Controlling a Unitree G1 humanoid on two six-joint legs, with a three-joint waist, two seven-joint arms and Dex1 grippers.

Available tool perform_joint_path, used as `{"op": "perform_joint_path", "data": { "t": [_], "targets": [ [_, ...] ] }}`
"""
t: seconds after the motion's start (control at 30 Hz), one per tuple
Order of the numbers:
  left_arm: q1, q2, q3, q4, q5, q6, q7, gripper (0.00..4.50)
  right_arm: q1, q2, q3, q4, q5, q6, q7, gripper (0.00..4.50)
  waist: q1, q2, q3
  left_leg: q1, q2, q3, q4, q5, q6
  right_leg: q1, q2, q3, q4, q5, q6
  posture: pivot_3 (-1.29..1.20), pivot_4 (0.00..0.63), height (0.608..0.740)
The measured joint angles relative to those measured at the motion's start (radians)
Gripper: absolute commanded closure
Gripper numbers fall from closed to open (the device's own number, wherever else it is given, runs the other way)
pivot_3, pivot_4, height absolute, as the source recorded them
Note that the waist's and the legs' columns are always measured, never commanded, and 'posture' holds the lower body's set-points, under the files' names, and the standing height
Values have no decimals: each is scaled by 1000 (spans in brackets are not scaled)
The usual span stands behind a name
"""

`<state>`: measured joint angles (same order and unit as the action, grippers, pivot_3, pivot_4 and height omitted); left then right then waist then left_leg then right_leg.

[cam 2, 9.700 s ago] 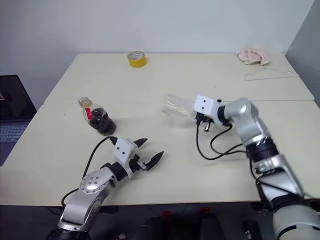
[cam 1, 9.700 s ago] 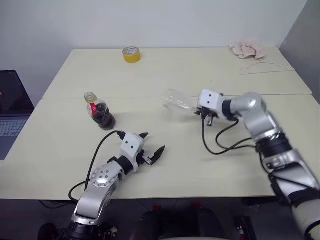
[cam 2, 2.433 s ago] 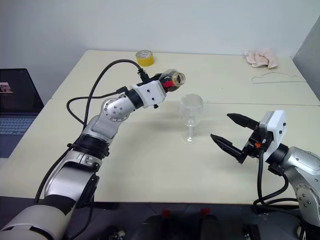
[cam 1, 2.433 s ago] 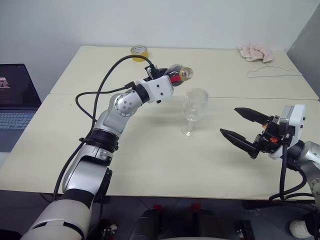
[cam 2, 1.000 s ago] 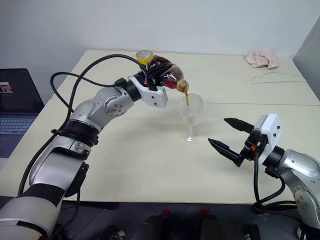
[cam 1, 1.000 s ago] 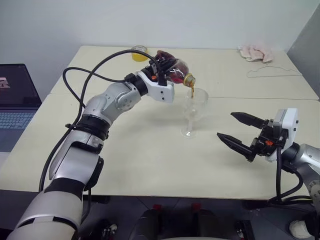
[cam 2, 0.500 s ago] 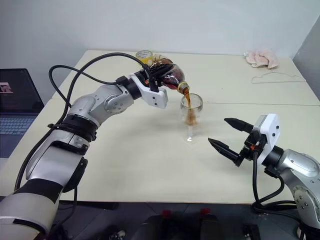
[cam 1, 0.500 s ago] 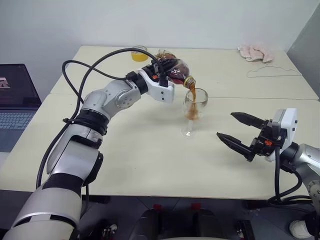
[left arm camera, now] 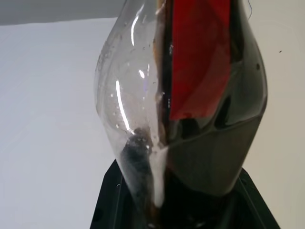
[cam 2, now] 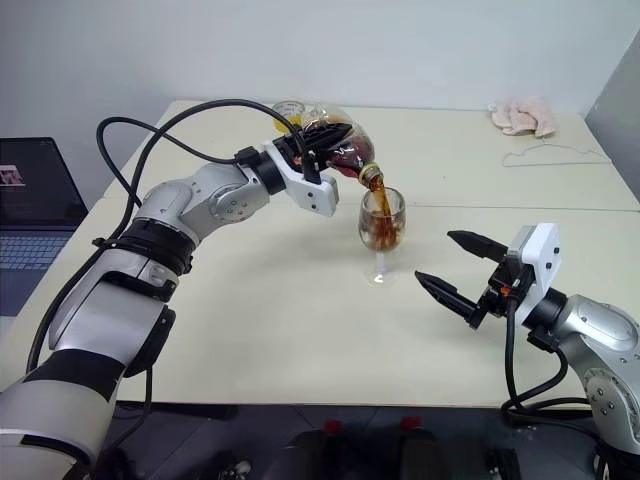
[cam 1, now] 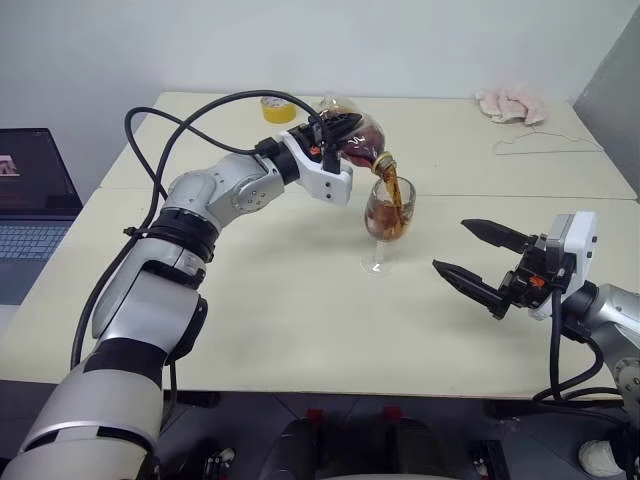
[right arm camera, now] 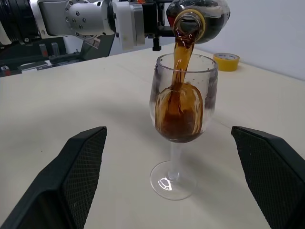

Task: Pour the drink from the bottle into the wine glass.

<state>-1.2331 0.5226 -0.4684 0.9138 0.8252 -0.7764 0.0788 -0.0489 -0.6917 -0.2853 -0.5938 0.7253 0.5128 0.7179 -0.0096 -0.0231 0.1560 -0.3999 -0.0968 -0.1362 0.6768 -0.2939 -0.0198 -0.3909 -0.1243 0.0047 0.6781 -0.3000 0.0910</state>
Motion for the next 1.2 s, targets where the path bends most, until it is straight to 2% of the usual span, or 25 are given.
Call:
{"op": "perform_joint_path", "data": {
  "t": [0.43,0.5,0.67,0.87,1.03,1.13,1.2],
  "targets": [
    [0,0,0,4,-3,5,-5,3513,0,0,0,0,0,0,0,0,0,0,0,0,0,0,0,0,0,0,0,0,0,0,0,0,150,740],
    [2,-7,5,11,-38,7,-27,3513,0,0,0,0,-1,0,0,0,0,0,0,0,0,0,0,0,0,0,0,0,0,0,0,0,150,740],
    [44,-88,149,40,-322,49,-206,3513,0,-1,5,0,-4,0,0,0,-4,0,0,0,0,0,1,0,0,-1,0,0,1,0,0,0,150,740],
    [114,-134,250,-2,-553,109,-388,3513,0,-3,5,0,-6,0,2,0,-16,0,0,0,0,-1,1,0,0,-1,0,0,1,0,0,0,150,740],
    [226,-171,354,-116,-749,276,-507,3513,-2,-9,8,3,-6,0,8,0,-23,0,0,0,1,-1,1,0,0,-1,0,-1,2,0,0,0,150,740],
    [365,-191,471,-263,-902,452,-502,3513,-11,-20,18,6,-5,0,24,0,-29,1,-1,1,2,-1,1,0,0,-2,0,0,2,0,0,0,150,740],
    [470,-193,528,-347,-947,552,-468,3513,-27,-27,28,8,2,4,30,0,-34,1,-1,1,2,-1,0,0,0,-3,1,0,2,0,0,0,150,740]
  ]
}}
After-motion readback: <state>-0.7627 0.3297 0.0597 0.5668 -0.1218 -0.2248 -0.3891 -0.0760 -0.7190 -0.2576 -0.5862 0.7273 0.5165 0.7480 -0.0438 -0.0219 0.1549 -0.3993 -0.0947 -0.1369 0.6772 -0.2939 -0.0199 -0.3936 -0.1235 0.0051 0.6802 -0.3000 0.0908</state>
